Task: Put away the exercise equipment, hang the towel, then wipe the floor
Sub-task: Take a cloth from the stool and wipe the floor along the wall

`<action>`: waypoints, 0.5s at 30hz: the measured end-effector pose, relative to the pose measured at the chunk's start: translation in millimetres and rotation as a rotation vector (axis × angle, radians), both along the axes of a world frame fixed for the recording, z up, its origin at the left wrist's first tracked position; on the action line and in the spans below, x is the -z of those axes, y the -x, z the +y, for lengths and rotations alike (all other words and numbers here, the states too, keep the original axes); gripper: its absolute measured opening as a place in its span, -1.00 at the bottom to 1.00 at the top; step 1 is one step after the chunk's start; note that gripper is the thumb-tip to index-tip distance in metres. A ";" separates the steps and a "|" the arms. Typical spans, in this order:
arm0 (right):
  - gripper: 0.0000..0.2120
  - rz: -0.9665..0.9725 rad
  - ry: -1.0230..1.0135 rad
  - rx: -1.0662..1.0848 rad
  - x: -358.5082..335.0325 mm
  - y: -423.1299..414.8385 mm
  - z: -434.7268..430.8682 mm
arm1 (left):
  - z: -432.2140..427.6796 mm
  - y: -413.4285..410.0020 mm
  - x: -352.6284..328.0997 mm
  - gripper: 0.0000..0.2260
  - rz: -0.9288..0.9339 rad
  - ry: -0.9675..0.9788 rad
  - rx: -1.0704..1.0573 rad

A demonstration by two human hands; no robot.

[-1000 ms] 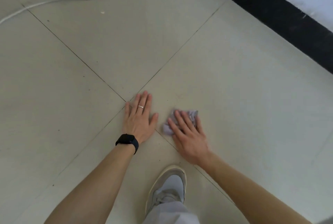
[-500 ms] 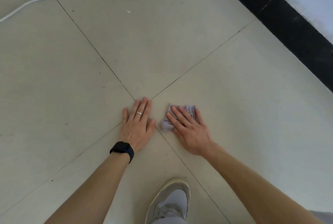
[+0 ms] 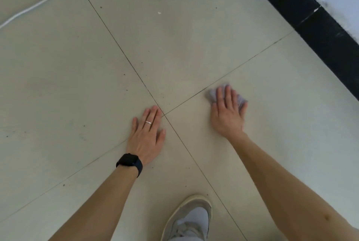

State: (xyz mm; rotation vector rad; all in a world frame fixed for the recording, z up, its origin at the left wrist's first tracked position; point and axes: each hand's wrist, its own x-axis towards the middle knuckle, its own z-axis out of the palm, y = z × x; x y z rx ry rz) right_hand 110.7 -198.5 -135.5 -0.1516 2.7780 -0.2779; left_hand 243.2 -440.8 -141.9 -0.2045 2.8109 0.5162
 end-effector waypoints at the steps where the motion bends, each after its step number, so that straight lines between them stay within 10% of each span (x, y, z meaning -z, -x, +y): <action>1: -0.46 0.004 0.014 0.117 0.6 0.6 -9.8 | -1.2 -2.4 0.1 -0.40 0.003 -0.001 -0.016; 8: -0.50 0.127 0.100 -0.703 4.6 -56.9 -31.0 | -6.6 -3.0 0.9 -0.40 0.007 0.025 -0.001; 15: -0.47 0.038 0.009 0.135 3.7 13.0 14.0 | 20.9 43.1 -2.8 -0.44 0.020 0.034 0.084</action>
